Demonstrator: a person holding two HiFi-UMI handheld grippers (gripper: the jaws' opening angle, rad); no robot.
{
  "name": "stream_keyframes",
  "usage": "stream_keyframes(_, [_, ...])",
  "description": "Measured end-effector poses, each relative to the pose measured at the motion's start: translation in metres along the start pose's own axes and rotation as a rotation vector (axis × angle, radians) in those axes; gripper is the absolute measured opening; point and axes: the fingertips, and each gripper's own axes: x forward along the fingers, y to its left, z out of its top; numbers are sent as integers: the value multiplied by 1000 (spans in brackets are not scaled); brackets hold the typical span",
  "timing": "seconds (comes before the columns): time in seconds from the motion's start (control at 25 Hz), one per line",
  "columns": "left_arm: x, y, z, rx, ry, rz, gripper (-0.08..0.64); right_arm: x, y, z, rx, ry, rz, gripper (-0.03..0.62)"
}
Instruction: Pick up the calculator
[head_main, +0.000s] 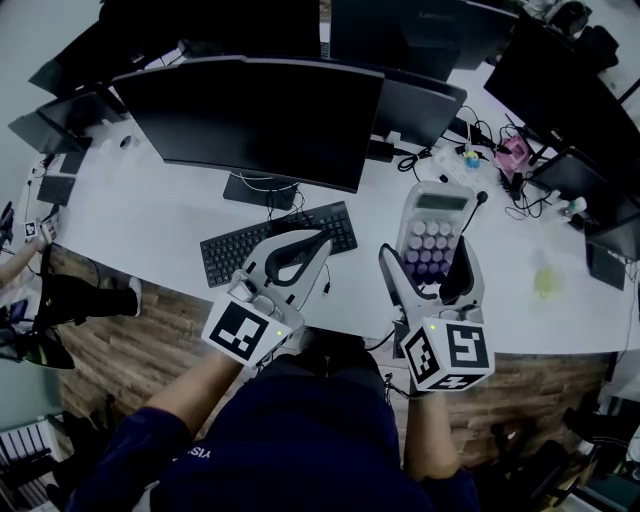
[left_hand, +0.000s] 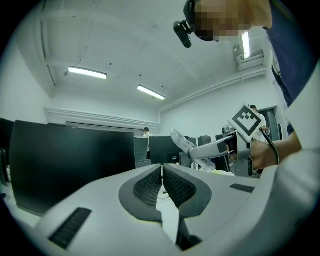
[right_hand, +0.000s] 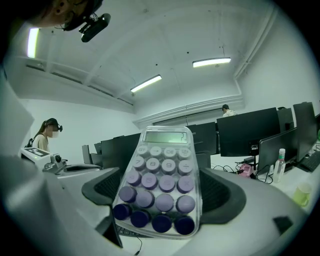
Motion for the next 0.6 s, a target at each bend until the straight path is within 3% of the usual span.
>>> stream_keyframes(0.6, [6,-13,4,1,3,-38,34,-6,-3,4,45,-10,20,497])
